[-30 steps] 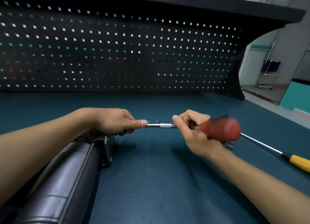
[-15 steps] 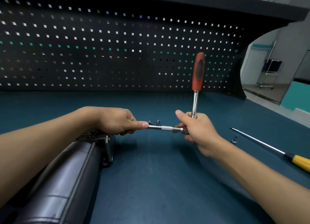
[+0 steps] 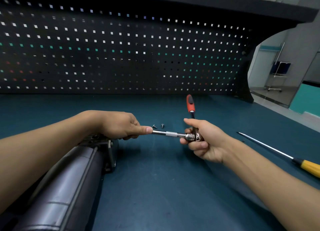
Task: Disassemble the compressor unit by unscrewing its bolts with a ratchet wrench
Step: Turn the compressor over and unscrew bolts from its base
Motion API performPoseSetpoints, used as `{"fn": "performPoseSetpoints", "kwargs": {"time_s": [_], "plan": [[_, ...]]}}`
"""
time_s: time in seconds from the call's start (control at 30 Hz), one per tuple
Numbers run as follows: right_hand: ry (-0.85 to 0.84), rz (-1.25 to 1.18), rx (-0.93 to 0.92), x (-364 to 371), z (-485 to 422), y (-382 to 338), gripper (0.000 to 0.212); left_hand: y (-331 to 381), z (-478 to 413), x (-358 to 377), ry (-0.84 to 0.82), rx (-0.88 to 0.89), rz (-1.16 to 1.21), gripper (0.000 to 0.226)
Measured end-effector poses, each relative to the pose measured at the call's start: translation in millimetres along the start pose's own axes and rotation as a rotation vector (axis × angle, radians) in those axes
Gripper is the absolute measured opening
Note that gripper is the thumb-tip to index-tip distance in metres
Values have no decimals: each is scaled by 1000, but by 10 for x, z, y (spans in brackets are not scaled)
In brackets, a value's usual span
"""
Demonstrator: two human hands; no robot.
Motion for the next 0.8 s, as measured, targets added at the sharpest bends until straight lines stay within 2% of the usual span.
{"fn": "performPoseSetpoints", "kwargs": {"time_s": [0.17,0.3,0.53,0.8], "plan": [[-67,-98,72,35,-5,68,42,0,1,-3,-1,-3,10,62],[-9,33,22,-14,-30,66,49,-2,4,1,-5,-1,14,61],[199,298,-389,-94,-15,-270,48,5,9,-10,20,23,62,64],[189,520,-863,-6,177,-492,56,11,0,-22,29,28,70,68]]}}
Point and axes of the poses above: each hand's wrist, its own z-axis away from the middle knuckle, its own x-axis out of the palm, y = z × x, the point moved 9 cm from there along -z, towards the middle knuckle, and after that the axes turned 1 degree about -y, right-handed, at the moved point
